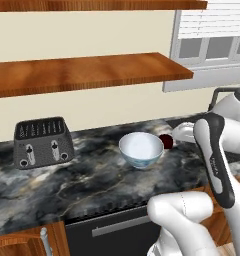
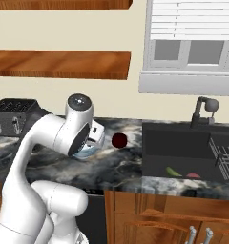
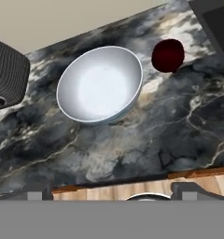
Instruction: Clear the mugs and bowl far away from the sink.
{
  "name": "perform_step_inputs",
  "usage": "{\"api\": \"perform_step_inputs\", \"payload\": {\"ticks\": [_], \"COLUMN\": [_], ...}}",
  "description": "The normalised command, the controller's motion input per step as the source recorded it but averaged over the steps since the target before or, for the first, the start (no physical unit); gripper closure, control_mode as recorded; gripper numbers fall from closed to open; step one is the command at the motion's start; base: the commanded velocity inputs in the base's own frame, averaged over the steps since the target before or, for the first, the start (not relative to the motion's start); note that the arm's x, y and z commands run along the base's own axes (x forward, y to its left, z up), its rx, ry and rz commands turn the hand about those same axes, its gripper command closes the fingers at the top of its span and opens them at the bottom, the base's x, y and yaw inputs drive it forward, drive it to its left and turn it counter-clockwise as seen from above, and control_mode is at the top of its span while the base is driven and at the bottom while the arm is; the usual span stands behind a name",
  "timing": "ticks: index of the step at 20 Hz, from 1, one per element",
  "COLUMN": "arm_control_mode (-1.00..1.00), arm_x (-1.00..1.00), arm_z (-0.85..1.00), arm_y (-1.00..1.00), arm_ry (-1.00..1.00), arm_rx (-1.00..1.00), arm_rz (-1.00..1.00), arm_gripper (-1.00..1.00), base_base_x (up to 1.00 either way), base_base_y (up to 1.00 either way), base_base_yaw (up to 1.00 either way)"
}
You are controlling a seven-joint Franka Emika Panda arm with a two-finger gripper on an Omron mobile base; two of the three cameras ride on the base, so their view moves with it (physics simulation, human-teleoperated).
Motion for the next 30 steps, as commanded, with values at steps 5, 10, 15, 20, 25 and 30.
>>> {"api": "perform_step_inputs", "payload": {"ticks": [5, 10, 15, 20, 25, 30], "arm_control_mode": [-1.0, -1.0, -1.0, -1.0, -1.0, -1.0], "arm_x": [0.45, 0.42, 0.37, 0.2, 0.13, 0.16], "arm_z": [-0.41, -0.4, -0.31, -0.1, -0.14, -0.22], "arm_y": [-0.15, -0.05, -0.02, 0.0, 0.0, 0.01], "arm_ry": [0.15, 0.18, 0.13, 0.01, 0.0, 0.0], "arm_rx": [0.09, 0.1, 0.03, 0.0, 0.0, 0.0], "arm_rz": [0.0, 0.0, -0.01, 0.0, -0.01, -0.01], "arm_gripper": [-1.0, -1.0, -1.0, -1.0, -1.0, -1.0], "base_base_x": [0.0, 0.0, 0.0, 0.0, 0.0, 0.0], "base_base_y": [0.0, 0.0, 0.0, 0.0, 0.0, 0.0], "base_base_yaw": [0.0, 0.0, 0.0, 0.0, 0.0, 0.0]}}
